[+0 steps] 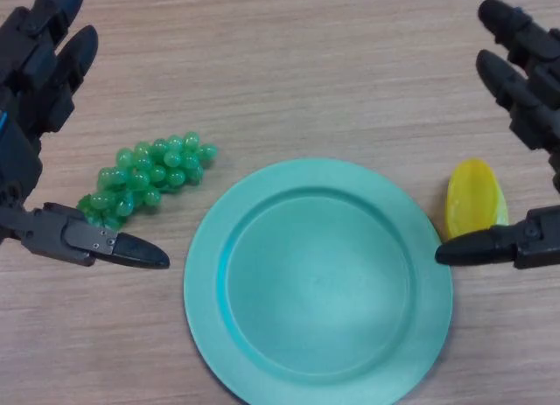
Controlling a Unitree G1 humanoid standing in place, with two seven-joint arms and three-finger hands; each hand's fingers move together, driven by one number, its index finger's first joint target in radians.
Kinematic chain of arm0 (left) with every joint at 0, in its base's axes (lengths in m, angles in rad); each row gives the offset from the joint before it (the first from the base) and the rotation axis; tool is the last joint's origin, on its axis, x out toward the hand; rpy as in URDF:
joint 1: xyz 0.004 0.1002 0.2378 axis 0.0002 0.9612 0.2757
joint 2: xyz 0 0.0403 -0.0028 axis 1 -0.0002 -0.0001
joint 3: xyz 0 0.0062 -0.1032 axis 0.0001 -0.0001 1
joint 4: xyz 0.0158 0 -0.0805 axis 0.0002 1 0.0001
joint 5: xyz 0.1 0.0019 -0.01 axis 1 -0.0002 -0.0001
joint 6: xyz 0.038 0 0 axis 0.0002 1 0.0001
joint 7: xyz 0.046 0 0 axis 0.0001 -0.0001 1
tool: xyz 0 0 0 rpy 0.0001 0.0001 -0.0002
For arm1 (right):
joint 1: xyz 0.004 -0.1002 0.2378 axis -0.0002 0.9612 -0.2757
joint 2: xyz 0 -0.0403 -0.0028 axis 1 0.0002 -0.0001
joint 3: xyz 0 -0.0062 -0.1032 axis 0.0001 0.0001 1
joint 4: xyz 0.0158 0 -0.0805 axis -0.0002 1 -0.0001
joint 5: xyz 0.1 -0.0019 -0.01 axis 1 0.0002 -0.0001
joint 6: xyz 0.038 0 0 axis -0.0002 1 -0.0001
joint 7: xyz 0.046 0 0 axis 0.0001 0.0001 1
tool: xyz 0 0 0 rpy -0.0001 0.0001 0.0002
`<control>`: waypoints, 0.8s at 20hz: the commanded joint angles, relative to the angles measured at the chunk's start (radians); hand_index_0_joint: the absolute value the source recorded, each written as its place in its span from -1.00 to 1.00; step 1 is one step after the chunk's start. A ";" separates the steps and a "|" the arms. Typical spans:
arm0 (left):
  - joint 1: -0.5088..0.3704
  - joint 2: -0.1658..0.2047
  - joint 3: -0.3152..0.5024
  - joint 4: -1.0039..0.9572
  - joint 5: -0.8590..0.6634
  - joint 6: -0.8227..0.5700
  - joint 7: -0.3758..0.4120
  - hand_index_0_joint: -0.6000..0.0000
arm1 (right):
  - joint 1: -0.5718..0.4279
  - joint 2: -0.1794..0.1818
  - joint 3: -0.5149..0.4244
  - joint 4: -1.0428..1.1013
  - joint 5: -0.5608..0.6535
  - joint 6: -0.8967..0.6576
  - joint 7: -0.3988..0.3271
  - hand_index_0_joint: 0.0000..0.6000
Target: Pick up the green grapes and place it on the plate
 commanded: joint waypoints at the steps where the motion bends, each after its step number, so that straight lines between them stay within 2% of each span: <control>1: -0.026 0.035 0.054 -0.057 -0.013 -0.082 -0.011 1.00 | -0.026 -0.033 -0.051 -0.047 0.023 -0.178 -0.038 -1.00; 7: -0.002 0.018 0.054 -0.094 -0.042 -0.069 0.010 1.00 | -0.021 -0.032 -0.054 -0.056 0.023 -0.172 -0.038 -1.00; 11: -0.027 0.038 0.057 -0.047 -0.013 -0.078 0.006 1.00 | -0.017 -0.027 -0.054 -0.077 0.044 -0.142 -0.038 -1.00; 13: -0.065 0.047 0.051 0.028 0.028 -0.148 0.029 1.00 | -0.009 -0.029 -0.062 -0.093 0.061 -0.123 -0.035 -1.00; 16: -0.120 0.080 0.033 0.231 0.154 -0.346 0.066 1.00 | 0.004 -0.026 -0.073 -0.114 0.075 -0.120 -0.036 -1.00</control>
